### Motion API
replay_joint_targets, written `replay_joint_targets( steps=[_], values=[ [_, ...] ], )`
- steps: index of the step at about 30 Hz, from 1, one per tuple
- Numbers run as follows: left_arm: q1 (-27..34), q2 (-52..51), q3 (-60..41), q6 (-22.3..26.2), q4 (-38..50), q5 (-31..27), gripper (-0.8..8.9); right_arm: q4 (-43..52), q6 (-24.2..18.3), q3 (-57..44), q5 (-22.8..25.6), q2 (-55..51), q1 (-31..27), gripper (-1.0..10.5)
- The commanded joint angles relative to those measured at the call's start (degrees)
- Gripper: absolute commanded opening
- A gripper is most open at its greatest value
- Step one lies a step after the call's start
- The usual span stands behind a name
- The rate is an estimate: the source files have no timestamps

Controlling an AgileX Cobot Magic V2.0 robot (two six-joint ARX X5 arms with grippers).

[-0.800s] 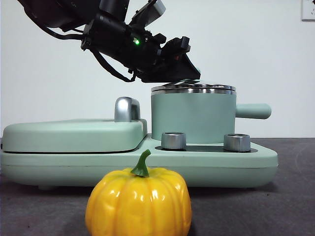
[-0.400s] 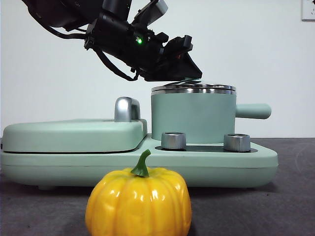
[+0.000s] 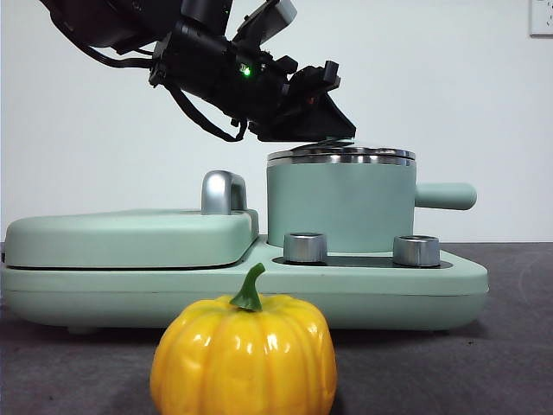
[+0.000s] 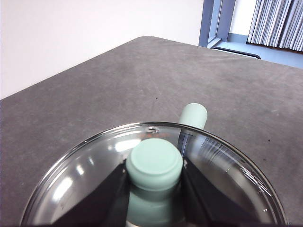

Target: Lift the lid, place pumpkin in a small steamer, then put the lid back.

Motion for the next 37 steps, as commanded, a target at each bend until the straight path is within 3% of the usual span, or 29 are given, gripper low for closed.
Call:
replay_joint_targets(
  steps=[1, 25, 30, 37],
  values=[
    [-0.2, 1.2, 1.4, 0.1, 0.7, -0.5, 0.06, 0.1, 0.7, 0.9, 0.2, 0.3, 0.2, 2.4],
    [0.0, -7.2, 1.7, 0.0, -0.3, -0.5, 0.06, 0.0, 0.7, 0.9, 0.2, 0.3, 0.2, 2.4],
    [0.1, -12.2, 1.7, -2.6, -7.7, -0.7, 0.07, 0.1, 0.7, 0.9, 0.2, 0.3, 0.2, 2.4],
    [0.6, -21.7, 1.7, -4.5, -24.5, -2.0, 0.09, 0.0, 0.7, 0.9, -0.3, 0.3, 0.3, 2.4]
  ],
)
